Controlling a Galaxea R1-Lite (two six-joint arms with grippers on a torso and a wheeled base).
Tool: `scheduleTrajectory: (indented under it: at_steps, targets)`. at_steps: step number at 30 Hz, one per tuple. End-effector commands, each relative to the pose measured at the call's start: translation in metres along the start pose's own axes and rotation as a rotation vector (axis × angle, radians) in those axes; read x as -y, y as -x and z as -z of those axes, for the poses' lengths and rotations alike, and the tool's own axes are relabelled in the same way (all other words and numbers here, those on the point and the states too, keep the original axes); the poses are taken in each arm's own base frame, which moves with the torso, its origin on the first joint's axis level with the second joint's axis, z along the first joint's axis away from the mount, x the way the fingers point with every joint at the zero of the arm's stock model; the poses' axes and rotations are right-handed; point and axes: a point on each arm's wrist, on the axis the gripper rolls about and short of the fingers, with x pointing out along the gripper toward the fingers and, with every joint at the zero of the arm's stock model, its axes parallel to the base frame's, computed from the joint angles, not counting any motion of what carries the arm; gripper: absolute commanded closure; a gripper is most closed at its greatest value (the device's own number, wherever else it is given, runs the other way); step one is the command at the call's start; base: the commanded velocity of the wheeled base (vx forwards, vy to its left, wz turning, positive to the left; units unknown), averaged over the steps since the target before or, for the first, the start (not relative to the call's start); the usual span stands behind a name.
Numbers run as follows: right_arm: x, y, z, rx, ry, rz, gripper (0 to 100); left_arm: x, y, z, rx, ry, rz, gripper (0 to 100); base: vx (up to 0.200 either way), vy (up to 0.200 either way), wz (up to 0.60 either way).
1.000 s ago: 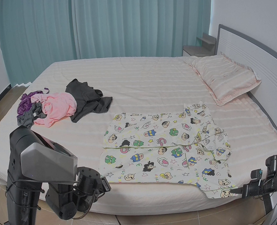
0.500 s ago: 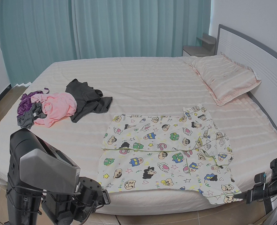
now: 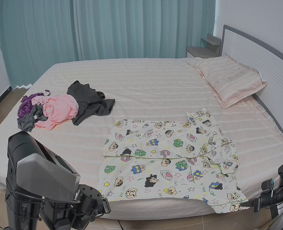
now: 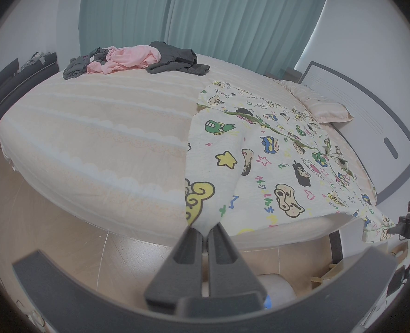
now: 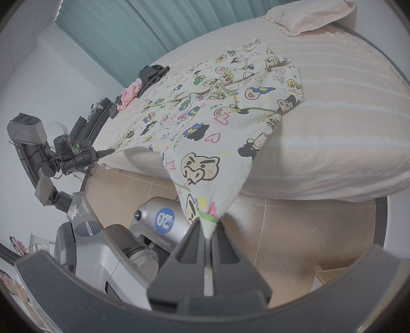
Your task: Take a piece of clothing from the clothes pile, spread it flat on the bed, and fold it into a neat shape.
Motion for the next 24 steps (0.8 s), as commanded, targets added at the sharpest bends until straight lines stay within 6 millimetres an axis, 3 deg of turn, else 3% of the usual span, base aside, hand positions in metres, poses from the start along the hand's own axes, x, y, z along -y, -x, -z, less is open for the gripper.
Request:
scheduleTrajectory:
  at_steps: [1, 6, 15, 18, 24]
  targets:
    - [-0.003, 0.002, 0.005, -0.011, 0.002, -0.004, 100, 0.0, 0.008, -0.002, 0.004, 0.0, 0.013, 100, 0.0, 0.0, 0.0]
    - [-0.002, 0.002, 0.0, 0.019, 0.024, -0.013, 100, 0.005, 0.013, -0.013, 0.045, 0.024, 0.046, 100, 0.0, 0.0, 0.0]
    - [0.003, 0.007, -0.044, 0.169, -0.008, -0.065, 100, 0.025, 0.008, -0.052, 0.13, 0.089, 0.098, 100, 0.0, 0.0, 0.0]
    - [-0.003, 0.008, -0.071, 0.22, -0.118, -0.124, 100, 0.037, 0.001, -0.08, 0.128, 0.137, 0.072, 100, 0.0, 0.0, 0.0]
    - [0.006, 0.001, -0.097, 0.244, -0.125, -0.126, 100, 0.051, -0.009, -0.116, -0.006, 0.262, 0.066, 100, 0.0, 0.0, 0.0]
